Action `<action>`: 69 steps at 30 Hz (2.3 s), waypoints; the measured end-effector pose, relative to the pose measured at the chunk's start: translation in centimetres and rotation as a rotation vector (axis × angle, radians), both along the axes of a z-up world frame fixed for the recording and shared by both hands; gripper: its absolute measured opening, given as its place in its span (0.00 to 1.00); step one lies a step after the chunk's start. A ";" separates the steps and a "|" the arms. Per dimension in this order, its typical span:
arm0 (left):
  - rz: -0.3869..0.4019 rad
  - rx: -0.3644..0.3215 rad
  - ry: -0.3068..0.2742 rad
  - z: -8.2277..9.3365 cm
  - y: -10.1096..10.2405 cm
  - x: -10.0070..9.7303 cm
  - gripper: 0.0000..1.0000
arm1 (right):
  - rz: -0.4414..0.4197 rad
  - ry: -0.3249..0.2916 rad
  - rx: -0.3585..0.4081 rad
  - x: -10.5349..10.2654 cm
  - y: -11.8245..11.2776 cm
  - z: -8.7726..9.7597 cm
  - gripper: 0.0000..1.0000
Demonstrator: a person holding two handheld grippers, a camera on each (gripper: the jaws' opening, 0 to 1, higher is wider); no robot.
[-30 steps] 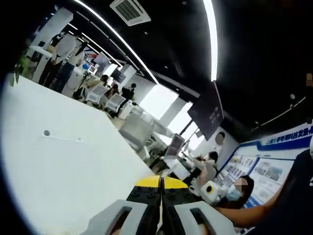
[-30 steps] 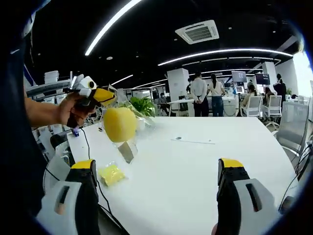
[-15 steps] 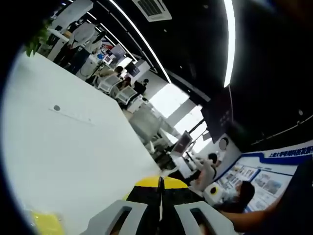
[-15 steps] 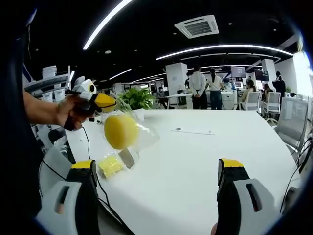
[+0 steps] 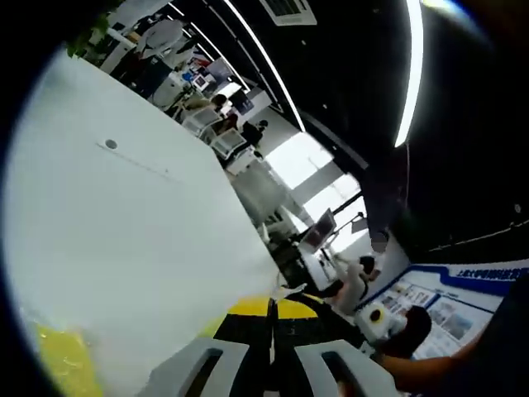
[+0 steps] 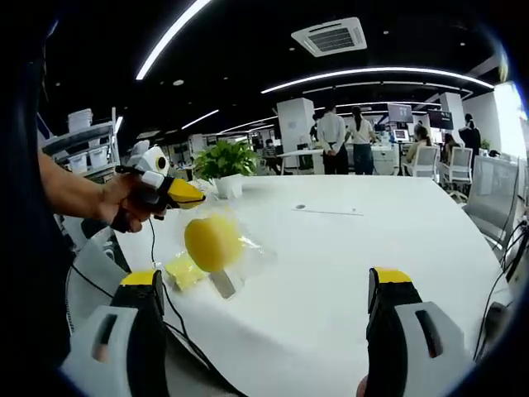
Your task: Compare the silicone blocks by pressing each to a similar depth, holding the contact briefly, and releasing to observe deformation and rebound differences across the visible hardness samples.
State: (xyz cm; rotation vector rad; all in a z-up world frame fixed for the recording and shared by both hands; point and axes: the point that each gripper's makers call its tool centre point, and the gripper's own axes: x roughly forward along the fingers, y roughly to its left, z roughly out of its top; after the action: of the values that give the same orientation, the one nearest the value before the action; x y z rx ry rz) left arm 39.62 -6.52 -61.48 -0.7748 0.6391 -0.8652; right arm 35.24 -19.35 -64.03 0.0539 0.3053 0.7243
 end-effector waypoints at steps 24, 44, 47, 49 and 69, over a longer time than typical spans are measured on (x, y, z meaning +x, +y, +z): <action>0.191 0.069 0.180 -8.1 3.5 1.8 0.00 | -0.006 0.046 -0.008 -1.3 0.1 -1.8 0.97; 0.263 0.337 0.167 -13.2 4.6 2.4 0.00 | 0.000 0.069 -0.014 -1.3 -0.1 -2.1 0.97; 0.243 0.394 0.167 -14.3 4.9 2.4 0.00 | 0.000 0.072 -0.015 -1.2 -0.1 -2.2 0.97; 0.236 0.430 0.159 -14.9 5.3 2.3 0.00 | 0.000 0.072 -0.013 -1.1 0.0 -2.1 0.97; 0.180 0.523 0.123 -16.2 5.6 1.7 0.02 | 0.001 0.083 -0.001 -0.8 0.7 -2.2 0.97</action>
State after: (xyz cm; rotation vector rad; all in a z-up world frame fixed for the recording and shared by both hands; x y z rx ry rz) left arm 41.30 -0.88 -77.65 -0.4033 0.8469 -0.4549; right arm 34.46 -18.63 -66.27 0.0832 0.3846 0.7245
